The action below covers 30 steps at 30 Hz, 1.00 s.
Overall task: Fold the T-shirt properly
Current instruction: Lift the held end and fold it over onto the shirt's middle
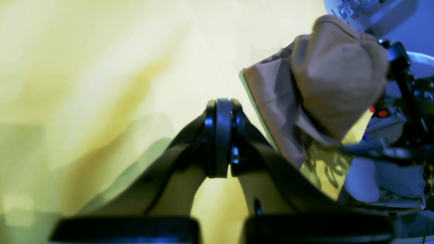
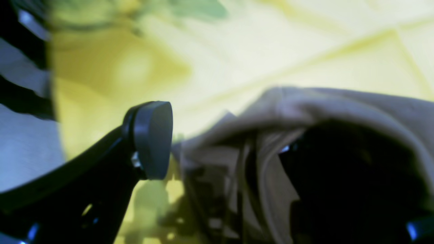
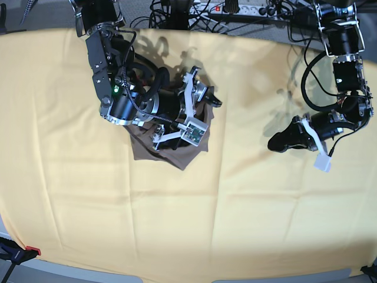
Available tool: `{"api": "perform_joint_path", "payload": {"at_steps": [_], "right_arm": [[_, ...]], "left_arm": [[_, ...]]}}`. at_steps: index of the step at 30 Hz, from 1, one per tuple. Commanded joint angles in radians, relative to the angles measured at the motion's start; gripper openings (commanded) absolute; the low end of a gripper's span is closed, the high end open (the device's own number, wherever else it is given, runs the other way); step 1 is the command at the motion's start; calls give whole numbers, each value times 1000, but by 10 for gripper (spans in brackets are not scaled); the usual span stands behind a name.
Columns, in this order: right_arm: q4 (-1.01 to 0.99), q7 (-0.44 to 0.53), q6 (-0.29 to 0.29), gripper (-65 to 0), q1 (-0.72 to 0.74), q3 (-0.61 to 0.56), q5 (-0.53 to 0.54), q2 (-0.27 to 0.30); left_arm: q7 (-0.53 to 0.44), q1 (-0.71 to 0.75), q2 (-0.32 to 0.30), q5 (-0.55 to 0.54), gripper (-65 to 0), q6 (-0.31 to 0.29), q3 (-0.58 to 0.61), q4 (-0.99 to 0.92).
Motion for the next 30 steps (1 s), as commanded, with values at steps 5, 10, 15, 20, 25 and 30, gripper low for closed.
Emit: {"api": "perform_joint_path", "payload": {"at_steps": [5,10,15,20,25,30], "right_arm": [[49,35,2,-200,18,-1,52,-5],[43,34,2,-200,15,-29,42,14],[44,45,2,-201,21,-18,-19,15],[88,45,2,-202,21,23,34,14],[168,35,2,-202,16,85,32,14],[187,32,-21,-202,-11,216,-8,14]], "left_arm": [[-22,-20,-16,-27,-650,-7,-3,16],[-22,-19,-17,-17,-650,-6,-3,16],[-22,-19,-16,-20,-650,-7,-3,16],[-22,-19,-16,-20,-650,-7,-3,16],[-22,-19,-17,-15,-650,-16,-3,16],[-22,-19,-16,-13,-650,-24,-3,16]]}}
